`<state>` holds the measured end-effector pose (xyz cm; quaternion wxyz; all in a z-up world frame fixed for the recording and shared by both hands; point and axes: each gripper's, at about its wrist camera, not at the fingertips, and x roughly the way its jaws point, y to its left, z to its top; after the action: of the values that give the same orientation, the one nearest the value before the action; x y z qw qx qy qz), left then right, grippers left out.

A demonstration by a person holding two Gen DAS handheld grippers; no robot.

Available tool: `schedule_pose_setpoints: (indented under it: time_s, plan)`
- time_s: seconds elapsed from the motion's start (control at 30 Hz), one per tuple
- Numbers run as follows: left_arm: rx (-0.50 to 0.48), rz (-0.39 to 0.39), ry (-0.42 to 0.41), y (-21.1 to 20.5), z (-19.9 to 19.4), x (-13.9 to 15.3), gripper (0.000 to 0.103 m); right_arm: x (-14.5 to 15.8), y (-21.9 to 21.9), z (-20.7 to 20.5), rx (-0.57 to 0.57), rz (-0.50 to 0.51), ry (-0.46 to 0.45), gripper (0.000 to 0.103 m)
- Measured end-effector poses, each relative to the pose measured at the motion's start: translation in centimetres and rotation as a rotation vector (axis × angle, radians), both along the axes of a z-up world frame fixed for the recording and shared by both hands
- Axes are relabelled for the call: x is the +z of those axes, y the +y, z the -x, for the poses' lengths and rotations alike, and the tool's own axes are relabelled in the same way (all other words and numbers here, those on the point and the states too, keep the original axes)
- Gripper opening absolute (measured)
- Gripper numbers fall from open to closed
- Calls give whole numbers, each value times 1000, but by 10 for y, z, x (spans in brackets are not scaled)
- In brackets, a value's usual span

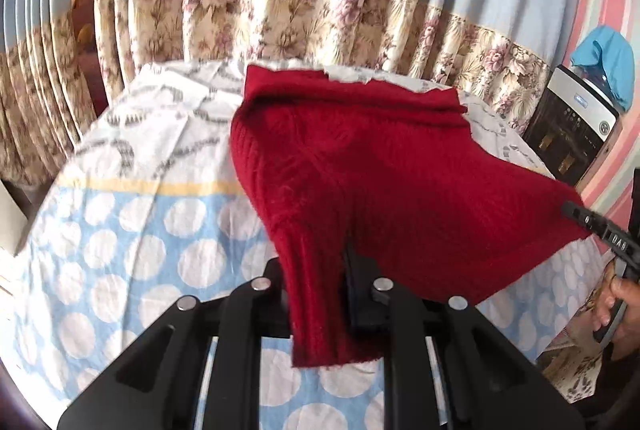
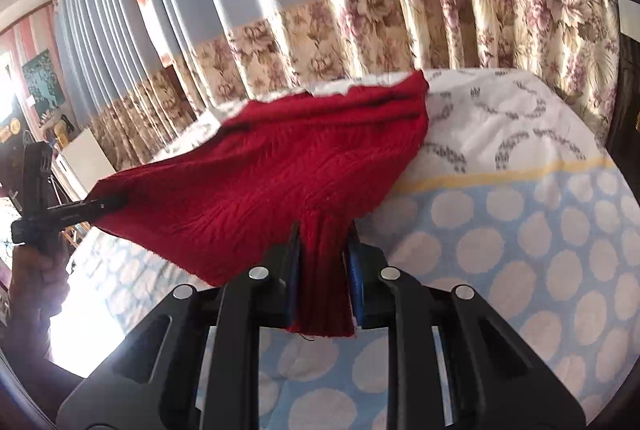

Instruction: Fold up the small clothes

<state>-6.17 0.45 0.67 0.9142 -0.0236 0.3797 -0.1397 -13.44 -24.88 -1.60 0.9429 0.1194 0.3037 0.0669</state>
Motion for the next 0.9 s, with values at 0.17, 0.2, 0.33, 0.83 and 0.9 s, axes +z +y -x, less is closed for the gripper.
schedule_pose_setpoints:
  time_s: [0.17,0.2,0.33,0.83,0.9]
  plan:
    - [2,31,-21,0,-30,18,17,25,-8,-23,9,-5,-50,21]
    - [2,31,-22,1,-38,21,17,29,-11,-32,8,-6,-52,21]
    - [22,17,-54,2,-79,36,18,43,-18,-66,4,-11,-61,21]
    - [103,-13,-32,-12,-267,29,18,41,-59,-235,-89,-28,-14,21]
    - [123,-64,-32,-19,-292,21,20,36,-65,-262,-103,-17,9,21]
